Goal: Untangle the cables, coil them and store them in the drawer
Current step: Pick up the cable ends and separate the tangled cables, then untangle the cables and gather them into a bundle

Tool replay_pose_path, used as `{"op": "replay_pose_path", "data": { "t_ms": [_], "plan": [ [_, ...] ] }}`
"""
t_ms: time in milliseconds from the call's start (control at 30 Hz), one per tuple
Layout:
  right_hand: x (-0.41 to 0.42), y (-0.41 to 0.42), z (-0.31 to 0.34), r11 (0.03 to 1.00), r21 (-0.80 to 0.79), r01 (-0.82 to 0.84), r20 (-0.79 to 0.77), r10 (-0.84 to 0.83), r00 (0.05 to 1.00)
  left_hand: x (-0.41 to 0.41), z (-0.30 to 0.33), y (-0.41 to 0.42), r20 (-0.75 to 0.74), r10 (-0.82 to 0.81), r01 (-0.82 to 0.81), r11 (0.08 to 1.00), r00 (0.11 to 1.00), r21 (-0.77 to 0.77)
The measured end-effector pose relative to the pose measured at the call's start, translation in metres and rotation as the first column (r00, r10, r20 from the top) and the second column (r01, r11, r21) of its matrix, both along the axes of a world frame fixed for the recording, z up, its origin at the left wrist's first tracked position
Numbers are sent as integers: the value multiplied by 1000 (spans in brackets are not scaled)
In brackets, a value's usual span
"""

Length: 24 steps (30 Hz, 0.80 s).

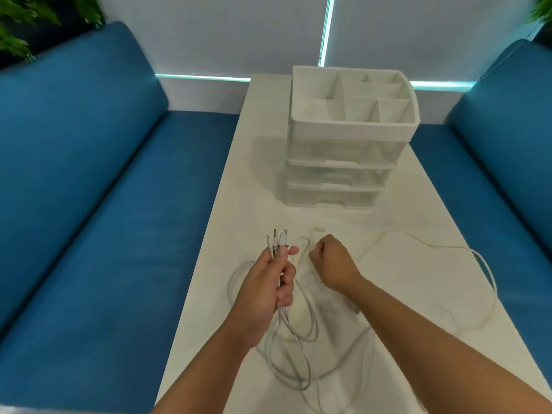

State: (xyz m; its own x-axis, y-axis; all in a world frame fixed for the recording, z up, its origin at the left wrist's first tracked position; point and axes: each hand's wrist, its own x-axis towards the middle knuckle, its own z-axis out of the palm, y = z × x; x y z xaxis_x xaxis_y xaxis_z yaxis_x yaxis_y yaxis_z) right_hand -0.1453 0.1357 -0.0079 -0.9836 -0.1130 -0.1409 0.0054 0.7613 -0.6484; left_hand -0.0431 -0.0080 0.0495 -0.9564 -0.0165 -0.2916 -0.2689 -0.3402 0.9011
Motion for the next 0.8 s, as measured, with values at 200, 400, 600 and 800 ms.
{"op": "replay_pose_path", "data": {
  "t_ms": [200, 400, 600, 800],
  "plan": [
    [63, 9, 57, 794, -602, 90, -70, -164, 984, 0, 2, 12, -21, -39, 40, 997, 999, 65],
    [112, 5, 76, 657, -752, -55, -169, -111, 979, 9, 8, 29, -62, -60, 66, 993, 996, 100],
    [139, 4, 71, 619, -783, -63, -139, -76, 987, 13, 19, 26, -29, -50, 54, 978, 998, 200],
    [143, 3, 64, 710, -703, -54, -66, 10, 998, 16, 36, 27, -76, -60, 60, 998, 995, -4]
  ]
}}
